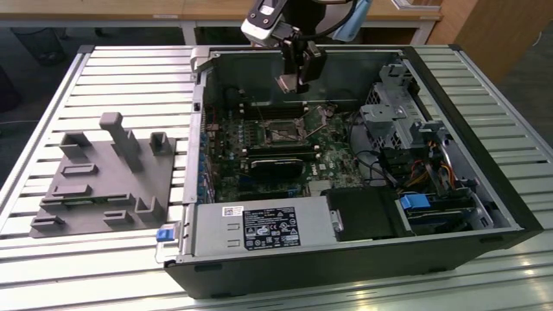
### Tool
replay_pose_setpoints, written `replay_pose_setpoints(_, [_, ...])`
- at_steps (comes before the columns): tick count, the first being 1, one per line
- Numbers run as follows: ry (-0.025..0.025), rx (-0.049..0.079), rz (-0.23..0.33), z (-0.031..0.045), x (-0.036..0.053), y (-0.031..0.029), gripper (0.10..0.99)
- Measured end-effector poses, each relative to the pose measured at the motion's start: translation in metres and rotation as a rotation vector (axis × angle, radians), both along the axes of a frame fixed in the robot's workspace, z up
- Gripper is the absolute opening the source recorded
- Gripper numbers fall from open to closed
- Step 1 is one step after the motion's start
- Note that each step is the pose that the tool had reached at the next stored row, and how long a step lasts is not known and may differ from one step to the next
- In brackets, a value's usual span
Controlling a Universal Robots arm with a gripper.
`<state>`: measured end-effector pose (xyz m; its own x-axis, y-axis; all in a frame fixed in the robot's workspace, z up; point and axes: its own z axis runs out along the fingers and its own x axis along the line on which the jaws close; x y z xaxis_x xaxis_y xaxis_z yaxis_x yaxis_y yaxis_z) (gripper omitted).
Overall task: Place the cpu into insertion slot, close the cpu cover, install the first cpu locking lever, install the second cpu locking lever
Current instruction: 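Place the cpu into insertion slot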
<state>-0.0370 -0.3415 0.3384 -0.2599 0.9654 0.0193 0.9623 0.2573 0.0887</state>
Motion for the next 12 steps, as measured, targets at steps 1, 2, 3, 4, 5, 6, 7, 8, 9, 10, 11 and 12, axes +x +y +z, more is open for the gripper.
replay_pose_setpoints(1, [0.0000, 0.000, 0.000, -0.0005, 0.0000, 0.0000, 0.541])
replay_pose_setpoints(2, [0.0000, 0.000, 0.000, -0.0011, 0.0000, 0.0000, 0.541])
replay_pose_setpoints(3, [0.0000, 0.000, 0.000, -0.0018, 0.0000, 0.0000, 0.541])
replay_pose_setpoints(4, [0.0000, 0.000, 0.000, -0.0026, 0.0000, 0.0000, 0.541])
replay_pose_setpoints(5, [0.0000, 0.000, 0.000, -0.0032, 0.0000, 0.0000, 0.541])
replay_pose_setpoints(6, [0.0001, 0.000, 0.000, -0.0035, 0.0000, 0.0000, 0.541])
replay_pose_setpoints(7, [0.0001, 0.000, 0.000, -0.0040, 0.0000, 0.0000, 0.541])
replay_pose_setpoints(8, [0.0006, 0.000, 0.000, -0.0045, 0.0000, 0.0000, 0.541])
replay_pose_setpoints(9, [0.0016, 0.000, 0.000, -0.0050, -0.0001, 0.0000, 0.541])
replay_pose_setpoints(10, [0.0019, 0.000, 0.000, -0.0056, 0.0000, 0.0000, 0.541])
replay_pose_setpoints(11, [0.0021, 0.000, 0.000, -0.0061, 0.0000, 0.0000, 0.541])
replay_pose_setpoints(12, [0.0021, 0.000, 0.000, -0.0068, 0.0000, 0.0000, 0.541])
